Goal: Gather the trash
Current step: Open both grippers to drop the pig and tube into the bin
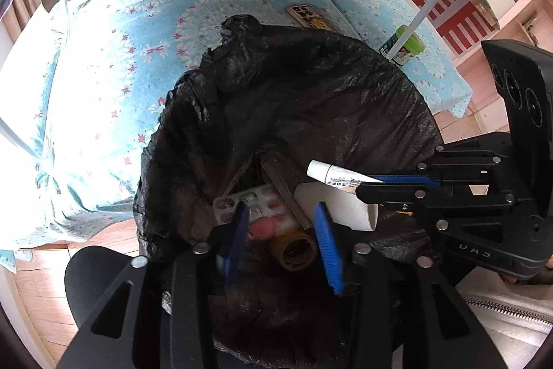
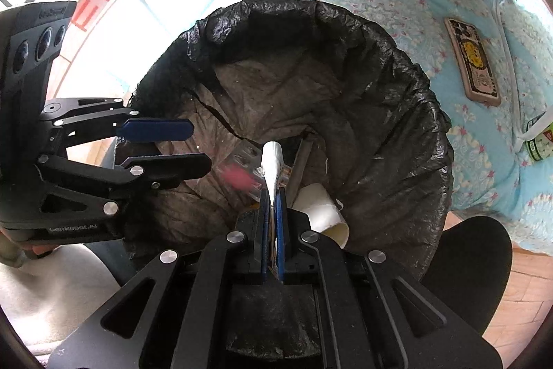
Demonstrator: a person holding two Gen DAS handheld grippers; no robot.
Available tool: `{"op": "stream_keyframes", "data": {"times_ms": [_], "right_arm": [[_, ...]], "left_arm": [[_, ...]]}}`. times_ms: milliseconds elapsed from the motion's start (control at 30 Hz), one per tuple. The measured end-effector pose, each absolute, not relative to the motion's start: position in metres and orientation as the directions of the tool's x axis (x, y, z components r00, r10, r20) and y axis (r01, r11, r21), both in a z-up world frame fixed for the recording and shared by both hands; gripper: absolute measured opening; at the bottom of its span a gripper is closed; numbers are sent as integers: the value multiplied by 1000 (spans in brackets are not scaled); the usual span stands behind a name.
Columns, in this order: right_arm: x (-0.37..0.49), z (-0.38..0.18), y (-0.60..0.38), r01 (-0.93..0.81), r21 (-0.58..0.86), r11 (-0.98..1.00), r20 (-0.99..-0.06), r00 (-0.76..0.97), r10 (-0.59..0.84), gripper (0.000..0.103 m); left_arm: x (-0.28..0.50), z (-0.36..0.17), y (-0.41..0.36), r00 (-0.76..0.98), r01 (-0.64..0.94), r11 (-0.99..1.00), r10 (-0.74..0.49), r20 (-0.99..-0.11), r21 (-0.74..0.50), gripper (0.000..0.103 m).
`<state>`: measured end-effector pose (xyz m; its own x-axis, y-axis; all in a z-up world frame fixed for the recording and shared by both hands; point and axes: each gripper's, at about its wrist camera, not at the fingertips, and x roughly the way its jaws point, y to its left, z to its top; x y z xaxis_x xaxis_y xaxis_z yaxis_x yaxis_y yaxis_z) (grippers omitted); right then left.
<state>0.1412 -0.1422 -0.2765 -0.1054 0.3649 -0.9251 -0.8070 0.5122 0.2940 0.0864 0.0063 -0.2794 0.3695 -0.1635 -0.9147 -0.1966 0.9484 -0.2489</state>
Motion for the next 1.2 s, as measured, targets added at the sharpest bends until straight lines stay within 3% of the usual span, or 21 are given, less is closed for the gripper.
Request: {"op": "stream_keyframes", "data": {"times_ms": [67,100,167,600,1200], "right_arm": [[142,-276,-143,-806,297,512,-923,-105,370,10],[142,-275,-143,-806,297,512,-922,-102,373,20],[142,-272,-143,-807,292,513,-921,-92,379,30],[143,-258,-146,-808,285,516,-912,-62,405,30],[150,-197,-155,-831,234,504,-862,62,503,30]], "left_arm": [[86,-279,6,373,-191,948,-171,-912,-255,50],[86,-279,7,372,-193,947,-170,-913,-255,50],[86,-278,7,370,-203,945,-170,-913,-259,50],[77,-249,8,435,-199,945,-153,-887,-260,50],[66,-146,20,624,-158,973,-34,-780,-169,50]]}}
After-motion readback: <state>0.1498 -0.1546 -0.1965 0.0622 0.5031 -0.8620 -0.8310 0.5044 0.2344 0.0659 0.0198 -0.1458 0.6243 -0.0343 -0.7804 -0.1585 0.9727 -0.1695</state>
